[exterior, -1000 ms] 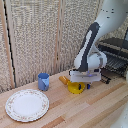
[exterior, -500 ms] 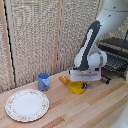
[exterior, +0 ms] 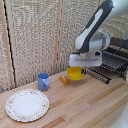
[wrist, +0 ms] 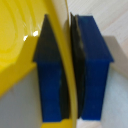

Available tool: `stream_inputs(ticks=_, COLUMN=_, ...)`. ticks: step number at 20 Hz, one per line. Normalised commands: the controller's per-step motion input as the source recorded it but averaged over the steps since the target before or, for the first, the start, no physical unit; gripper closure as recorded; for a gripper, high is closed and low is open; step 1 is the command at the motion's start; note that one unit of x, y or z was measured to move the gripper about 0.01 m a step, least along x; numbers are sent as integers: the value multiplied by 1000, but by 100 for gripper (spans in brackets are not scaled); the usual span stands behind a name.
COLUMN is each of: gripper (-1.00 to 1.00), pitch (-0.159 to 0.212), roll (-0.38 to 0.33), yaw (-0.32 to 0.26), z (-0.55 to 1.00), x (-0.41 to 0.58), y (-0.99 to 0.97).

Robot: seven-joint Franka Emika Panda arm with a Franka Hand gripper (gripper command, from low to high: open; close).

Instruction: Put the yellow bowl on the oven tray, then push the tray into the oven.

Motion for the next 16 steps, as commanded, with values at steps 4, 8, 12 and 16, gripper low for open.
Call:
stream_inputs(ticks=4, gripper=100, pitch=-10, roll=-175, yaw=-209, z=694, x=420, y=31)
stream_inputs(ticks=8, gripper=100, pitch=0, roll=-158, yaw=-294, z=626, x=257, y=0)
stream_inputs(ticks=12, gripper=100, pitch=4, roll=-105, yaw=-310, z=626, x=299, y=-13)
stream_inputs(ticks=16, gripper=100, pitch=0, roll=-17, yaw=-259, z=528, x=318, y=-313)
